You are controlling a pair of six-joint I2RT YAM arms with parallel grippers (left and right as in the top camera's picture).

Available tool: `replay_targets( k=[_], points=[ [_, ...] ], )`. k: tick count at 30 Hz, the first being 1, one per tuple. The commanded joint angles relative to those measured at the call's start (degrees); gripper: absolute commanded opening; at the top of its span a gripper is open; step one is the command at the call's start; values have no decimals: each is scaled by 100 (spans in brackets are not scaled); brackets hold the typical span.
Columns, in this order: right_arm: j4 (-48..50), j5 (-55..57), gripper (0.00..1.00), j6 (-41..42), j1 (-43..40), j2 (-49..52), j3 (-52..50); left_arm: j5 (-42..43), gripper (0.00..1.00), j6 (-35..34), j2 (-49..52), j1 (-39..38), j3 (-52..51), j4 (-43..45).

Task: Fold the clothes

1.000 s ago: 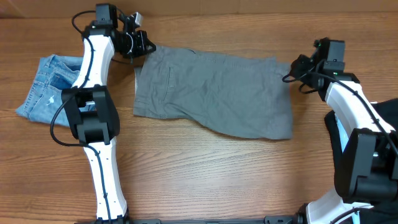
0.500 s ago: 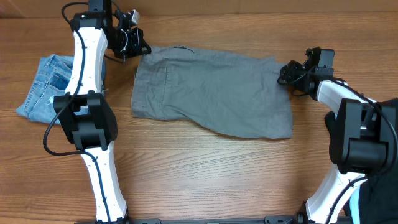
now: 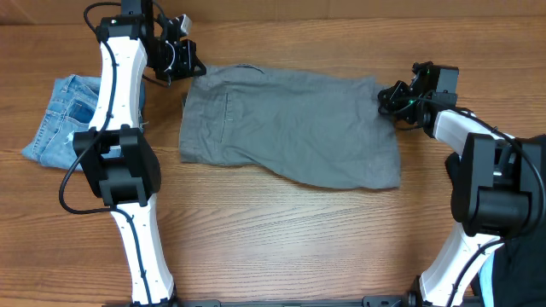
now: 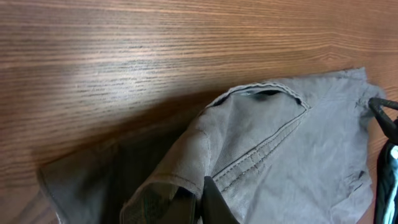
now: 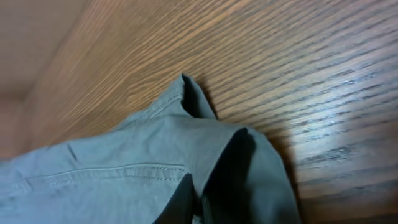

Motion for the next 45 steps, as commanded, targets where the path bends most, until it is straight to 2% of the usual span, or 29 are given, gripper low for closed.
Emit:
replay_targets(
  k=[1,11,16,20,25,28,31,34,36,39,43,45],
  points=[
    [2,-514,4,-57,-168,-638,76,-232,4,131,-621,35,153,-63],
    [-732,-483,4,-210,-201,-2271,76,-1051,5,262,-1821,111,153,-483],
    [-1880,-481,4,-413,-302,-2789,76,-1285,4,262,-2070,114,153,-1467],
    [-3311,-280,4,-940,-393,-3353,76,-1298,4,264,-2090,111,151,-2811],
    [-4723,107,4,-1397,-393,-3821,76,-1244,4,116,-2275,94,59,-2918],
    [-5209,122,4,-1530,-393,-3954,76,-1464,4,35,-2719,94,-85,-2918],
    [-5497,122,4,-1567,-393,-4024,76,-2138,4,-68,-3587,94,-872,-2918],
    [-5853,125,4,-1574,-393,-4030,76,-2203,4,-87,-4579,94,-2232,-2916],
    [-6223,177,4,-1674,-393,-4024,72,-2218,7,-90,-5217,94,-3644,-2841],
    [-6745,612,4,-1672,-387,-4019,24,-2221,14,-87,-5484,94,-4876,-2618],
    [-7388,883,4,-1670,-387,-4019,-280,-2177,16,-133,-5495,94,-6083,-2236],
    [-7569,1027,4,-1665,-387,-4019,-483,-1902,16,-166,-5495,94,-6520,-2087]
  ],
)
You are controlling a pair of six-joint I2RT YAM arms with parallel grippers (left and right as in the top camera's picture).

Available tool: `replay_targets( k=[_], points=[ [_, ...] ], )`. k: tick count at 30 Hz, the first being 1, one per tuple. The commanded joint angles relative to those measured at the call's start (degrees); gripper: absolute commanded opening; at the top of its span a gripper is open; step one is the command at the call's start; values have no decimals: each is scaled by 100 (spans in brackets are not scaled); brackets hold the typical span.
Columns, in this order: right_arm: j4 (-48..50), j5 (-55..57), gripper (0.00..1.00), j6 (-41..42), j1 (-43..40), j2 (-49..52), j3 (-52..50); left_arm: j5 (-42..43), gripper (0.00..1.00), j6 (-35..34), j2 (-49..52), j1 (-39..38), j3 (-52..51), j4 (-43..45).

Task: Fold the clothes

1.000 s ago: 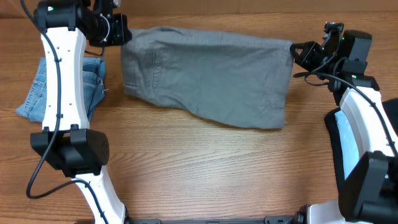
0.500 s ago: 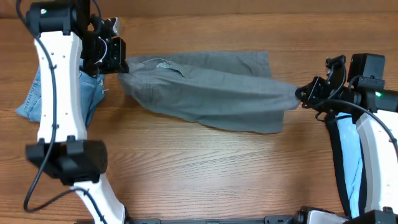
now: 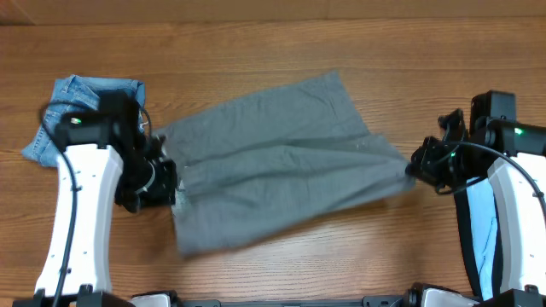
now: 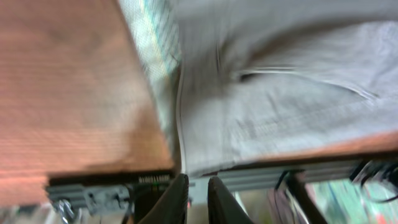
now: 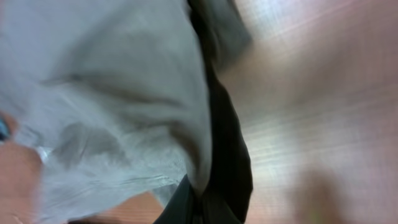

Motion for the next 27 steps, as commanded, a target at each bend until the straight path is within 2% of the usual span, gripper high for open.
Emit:
replay_targets(
  k=[1,4,5,6,8,9,13,14,18,20,22,23,25,27],
  points=[
    [-227,518,4,-37,-44,-118,-417,236,17,-125,-50,42,-673,219],
    [-310,1047,4,297,-44,-118,-603,229,19,-125,-63,42,-636,199],
    [-348,1060,11,352,-44,-118,-614,229,21,-125,-63,42,-636,201],
    [-365,1058,30,352,-44,-118,-623,229,24,-127,-63,42,-636,203],
    [-361,1080,50,382,-44,-118,-625,229,30,-127,-63,42,-636,219],
    [-334,1099,54,398,-44,-118,-625,234,32,-129,-63,42,-636,247],
    [365,1161,55,396,-42,-118,-625,260,40,-133,-61,42,-636,879],
    [678,1115,49,393,-42,-118,-625,326,41,-131,-61,42,-636,1078],
    [632,870,50,389,-39,-74,-647,459,42,-107,-61,42,-638,1027],
    [769,551,51,131,-31,-70,-745,177,44,-114,-61,44,-638,1080],
    [1095,-61,51,-321,-11,-68,-876,-94,49,-195,-61,70,-638,1523],
    [1307,-494,51,-389,9,-61,-953,-247,48,-293,-52,101,-640,1928],
    [1657,-1067,49,-389,87,-48,-990,-284,28,-358,48,136,-640,2732],
    [1965,-1414,49,-387,186,-48,-990,-286,18,-365,245,133,-640,3215]
  ],
)
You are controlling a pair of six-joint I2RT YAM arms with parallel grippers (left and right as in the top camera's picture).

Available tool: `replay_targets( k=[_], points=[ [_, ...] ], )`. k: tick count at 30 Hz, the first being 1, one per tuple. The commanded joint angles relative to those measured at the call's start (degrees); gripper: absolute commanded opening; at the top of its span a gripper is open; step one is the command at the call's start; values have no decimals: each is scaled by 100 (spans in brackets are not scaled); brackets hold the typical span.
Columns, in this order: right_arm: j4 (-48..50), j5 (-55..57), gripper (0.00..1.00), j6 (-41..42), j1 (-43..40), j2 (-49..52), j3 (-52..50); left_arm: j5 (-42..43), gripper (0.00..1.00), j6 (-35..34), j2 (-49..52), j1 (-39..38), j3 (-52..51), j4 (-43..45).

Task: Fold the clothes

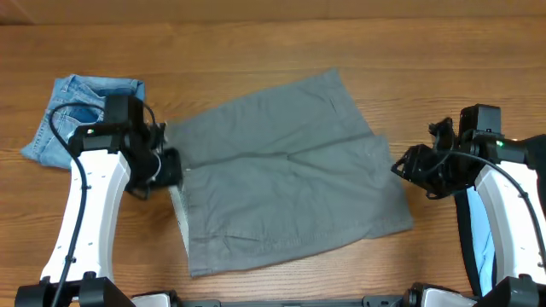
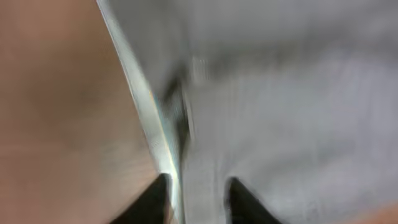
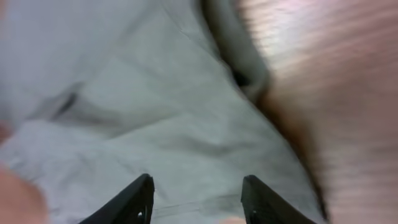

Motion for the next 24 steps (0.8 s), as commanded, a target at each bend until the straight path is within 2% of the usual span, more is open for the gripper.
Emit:
replay_targets(
  k=[1,2,3,7,12,16,20,24],
  points=[
    [516,-1215,49,-184,210,-42,-24,-186,12,-107,402,57,42,758],
    [758,-1432,49,-181,315,-42,-24,-184,5,-111,758,57,44,1012],
    [866,-1506,49,-179,380,-42,-24,-144,4,-109,942,57,44,1086],
    [1113,-1510,49,-155,555,-42,-24,-37,4,-107,1954,57,44,1554],
    [1436,-1513,49,-111,564,-42,-24,-50,4,-111,3008,55,44,2573],
    [1779,-1508,49,166,564,-39,-24,-96,4,-420,4100,55,240,4089],
    [1996,-1508,49,389,564,-31,-24,350,4,-601,5027,24,1158,4666],
    [2013,-1486,49,468,564,0,-24,1252,4,-717,5908,-107,2940,4553]
  ],
)
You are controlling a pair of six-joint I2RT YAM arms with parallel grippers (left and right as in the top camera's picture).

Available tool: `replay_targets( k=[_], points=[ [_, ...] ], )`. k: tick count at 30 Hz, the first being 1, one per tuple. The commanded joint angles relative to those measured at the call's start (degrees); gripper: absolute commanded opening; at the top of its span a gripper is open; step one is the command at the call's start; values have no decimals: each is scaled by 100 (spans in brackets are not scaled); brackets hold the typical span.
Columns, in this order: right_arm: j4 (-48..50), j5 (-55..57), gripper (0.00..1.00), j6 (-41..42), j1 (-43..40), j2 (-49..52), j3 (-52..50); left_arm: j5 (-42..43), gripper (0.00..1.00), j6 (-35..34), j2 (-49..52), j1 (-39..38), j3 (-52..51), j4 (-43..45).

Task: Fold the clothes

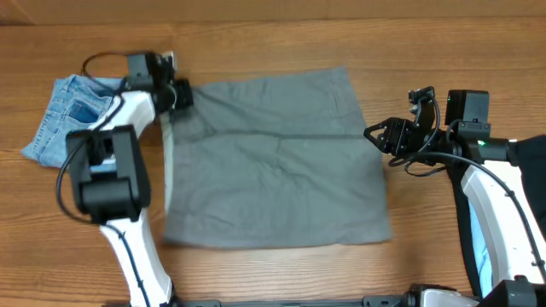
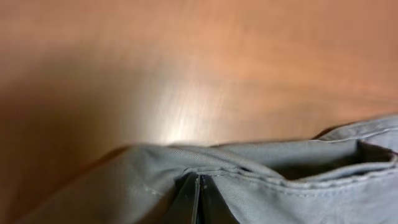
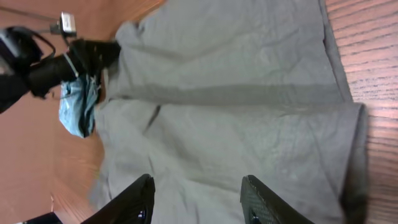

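Grey shorts (image 1: 273,162) lie spread flat across the middle of the table, also filling the right wrist view (image 3: 230,99). My left gripper (image 1: 177,92) is at their far left corner, shut on the hem (image 2: 249,171); its closed tips (image 2: 199,186) pinch the grey fabric. My right gripper (image 1: 384,141) hovers just off the shorts' right edge, open, its fingers (image 3: 140,199) wide apart with nothing between them.
A folded blue denim garment (image 1: 72,115) lies at the far left of the wooden table (image 1: 273,34), close to the left arm. It also shows small in the right wrist view (image 3: 78,109).
My left gripper was open at the middle of the shorts' left edge; now it is shut on their far left corner. The shorts lie squarer. The right gripper stayed open and moved slightly farther back.
First both grippers held the far corners of the shorts, which lay bunched at the back. Then they held them stretched and skewed nearer the front. Then the shorts lay flat with both grippers open. Now the left holds the far left corner.
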Motion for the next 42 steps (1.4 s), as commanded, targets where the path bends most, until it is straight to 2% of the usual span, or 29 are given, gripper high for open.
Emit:
replay_targets(
  k=[1,4,7,8,9,10,11,12,13,15,17,18,20,23,26,28,30,33,37,39,42],
  points=[
    [37,-72,49,138,2,4,11,409,4,-205,1285,-157,1012,-428],
    [37,186,49,138,2,9,11,431,4,-79,1322,-243,2164,-1027],
    [-9,728,53,140,2,26,7,387,16,186,1320,-227,3556,-2367],
    [-90,1091,56,162,2,63,0,380,25,426,1320,-181,4301,-3200],
    [-142,1228,57,162,2,94,0,352,29,520,1318,-153,4612,-3571],
    [-354,1598,60,232,2,240,-4,190,32,691,1318,-72,5469,-4577],
    [-452,1703,62,291,2,337,-4,92,34,787,1318,-24,5947,-5147],
    [-560,1722,62,293,2,439,-4,26,35,857,1314,15,6304,-5552],
    [-756,1716,62,293,2,664,-4,-136,36,988,1294,90,7007,-6356],
    [-1029,1718,61,293,2,892,-4,-345,37,1097,1250,160,7731,-7171],
    [-1390,1718,60,289,0,1058,-4,-887,37,1115,1130,221,8631,-8150],
    [-1532,1718,59,286,0,1060,-4,-1060,33,1108,1073,227,8883,-8231],
    [-1860,1711,59,254,0,973,-4,-944,35,1049,411,177,8913,-8229],
    [-2308,1648,59,79,0,719,-4,-938,38,831,-398,87,8625,-8229],
    [-2682,1650,59,-22,0,313,-4,-1110,40,833,-1274,-70,7855,-8229],
    [-2914,1650,59,-17,0,-59,-4,-1526,43,807,-2107,-199,6664,-8229],
    [-3126,1655,63,-20,0,-459,-4,-1587,51,597,-3064,-243,4970,-8229],
    [-3237,1650,67,-17,0,-678,-4,-1620,52,367,-3705,-164,3244,-8229],
    [-3314,1648,70,-17,0,-682,-4,-1888,54,122,-3930,210,1547,-8146],
    [-3318,1646,70,-17,0,-680,-4,-1845,56,197,-3858,485,811,-7779],
    [-3427,1646,70,-15,0,-680,-4,-883,57,896,-3560,922,-201,-7010]
  ],
)
